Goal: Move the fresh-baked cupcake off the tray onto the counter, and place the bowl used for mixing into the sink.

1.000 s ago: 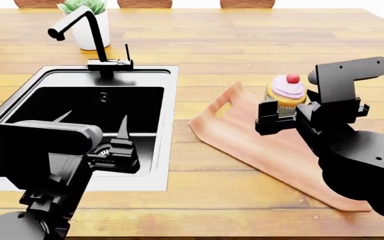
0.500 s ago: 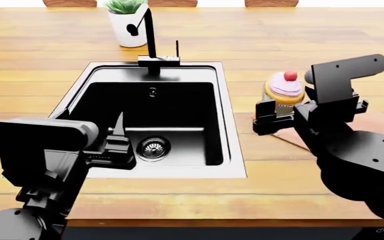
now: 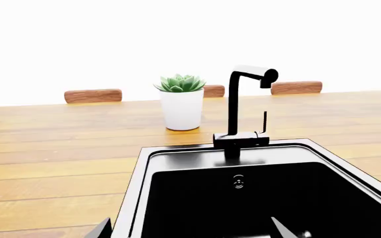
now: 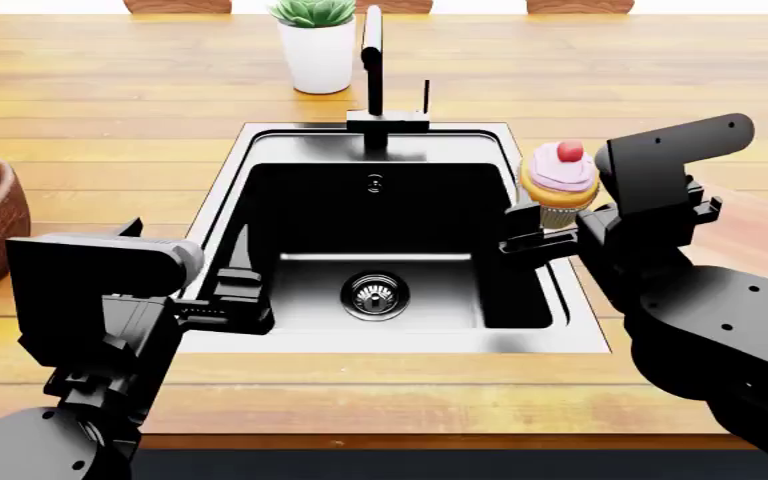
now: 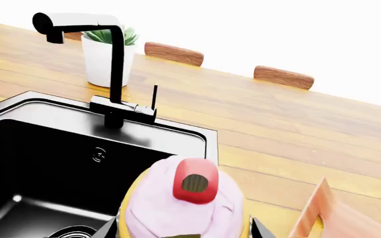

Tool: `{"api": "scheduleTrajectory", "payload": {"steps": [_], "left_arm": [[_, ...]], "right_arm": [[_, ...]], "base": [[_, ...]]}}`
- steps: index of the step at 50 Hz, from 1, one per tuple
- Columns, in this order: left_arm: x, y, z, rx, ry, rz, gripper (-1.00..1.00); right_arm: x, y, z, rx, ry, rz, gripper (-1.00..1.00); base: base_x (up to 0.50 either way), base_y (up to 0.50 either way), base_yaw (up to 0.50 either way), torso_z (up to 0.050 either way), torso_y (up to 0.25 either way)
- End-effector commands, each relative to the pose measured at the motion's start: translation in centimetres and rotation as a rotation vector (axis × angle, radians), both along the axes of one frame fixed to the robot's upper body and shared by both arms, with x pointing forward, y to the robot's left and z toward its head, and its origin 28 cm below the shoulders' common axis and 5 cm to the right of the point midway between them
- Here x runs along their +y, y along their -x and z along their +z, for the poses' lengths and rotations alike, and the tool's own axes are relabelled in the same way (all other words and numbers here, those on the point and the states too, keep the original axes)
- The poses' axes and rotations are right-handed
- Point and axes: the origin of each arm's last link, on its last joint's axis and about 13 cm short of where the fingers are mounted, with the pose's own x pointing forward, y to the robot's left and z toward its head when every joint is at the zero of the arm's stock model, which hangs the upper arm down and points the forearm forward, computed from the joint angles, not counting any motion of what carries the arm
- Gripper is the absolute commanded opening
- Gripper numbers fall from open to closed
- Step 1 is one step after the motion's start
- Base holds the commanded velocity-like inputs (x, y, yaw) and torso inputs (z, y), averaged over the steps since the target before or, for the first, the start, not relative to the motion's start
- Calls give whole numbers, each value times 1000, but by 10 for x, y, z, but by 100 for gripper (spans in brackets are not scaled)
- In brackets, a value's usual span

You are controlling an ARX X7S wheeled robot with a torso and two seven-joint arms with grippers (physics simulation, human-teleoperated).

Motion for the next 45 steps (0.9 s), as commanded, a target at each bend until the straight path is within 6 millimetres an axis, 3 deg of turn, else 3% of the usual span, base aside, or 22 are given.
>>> {"api": "scheduleTrajectory", "payload": {"steps": [1,29,45], "left_arm": [[0,-1,-1,2,-1,2,100],[2,-2,-3,2,-1,13,100],[3,-2,-6,4,4,15,100]], "right_arm": [[0,-2,-1,-16,29,16,-100],[4,-2,-2,-29,55,60,-100],[6,-2,-3,-30,70,69,-100]], "base": [[23,273,0,0,0],[74,253,0,0,0],[93,467,0,0,0]]}}
